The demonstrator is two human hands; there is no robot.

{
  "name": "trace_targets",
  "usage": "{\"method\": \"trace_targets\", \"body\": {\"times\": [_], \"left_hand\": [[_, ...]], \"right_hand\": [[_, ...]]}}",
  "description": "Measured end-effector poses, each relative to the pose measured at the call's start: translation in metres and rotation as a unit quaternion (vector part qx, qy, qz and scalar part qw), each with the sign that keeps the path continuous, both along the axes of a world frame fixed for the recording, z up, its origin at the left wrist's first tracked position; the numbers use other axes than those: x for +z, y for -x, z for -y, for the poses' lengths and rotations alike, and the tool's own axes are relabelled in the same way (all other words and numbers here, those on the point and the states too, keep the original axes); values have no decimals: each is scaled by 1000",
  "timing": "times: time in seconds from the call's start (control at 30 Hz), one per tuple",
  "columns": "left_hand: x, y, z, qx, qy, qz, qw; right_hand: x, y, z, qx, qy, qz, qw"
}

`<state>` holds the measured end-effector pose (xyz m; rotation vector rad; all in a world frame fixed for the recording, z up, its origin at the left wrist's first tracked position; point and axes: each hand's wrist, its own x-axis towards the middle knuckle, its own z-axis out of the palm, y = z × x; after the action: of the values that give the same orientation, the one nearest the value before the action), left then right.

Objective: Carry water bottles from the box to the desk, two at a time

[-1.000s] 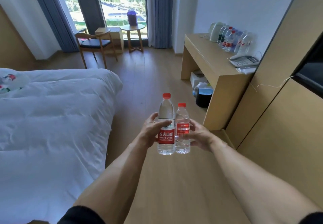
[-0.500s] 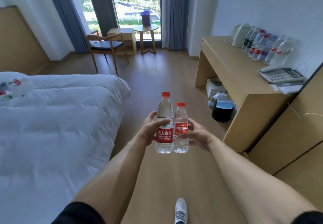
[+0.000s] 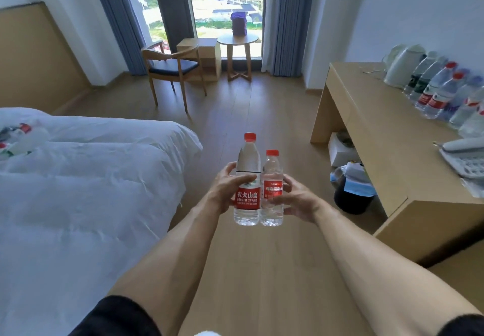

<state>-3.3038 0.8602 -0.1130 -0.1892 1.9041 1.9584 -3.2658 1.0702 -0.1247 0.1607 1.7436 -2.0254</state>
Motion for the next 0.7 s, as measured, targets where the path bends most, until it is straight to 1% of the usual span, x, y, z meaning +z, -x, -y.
{"method": "trace_targets", "body": {"times": [0.23,0.4,0.7], "left_hand": [[-14,96,-45,-37,-12,13,999],[-23,183,-80,-79,-28,12,996],[-7,346,-134,-152,-53,23,987]], "right_hand": [[-10,77,-38,-46,-15,9,999],[-18,150,-69,-89,-41,6,995],[3,286,-108,-181,-74,9,981]]}}
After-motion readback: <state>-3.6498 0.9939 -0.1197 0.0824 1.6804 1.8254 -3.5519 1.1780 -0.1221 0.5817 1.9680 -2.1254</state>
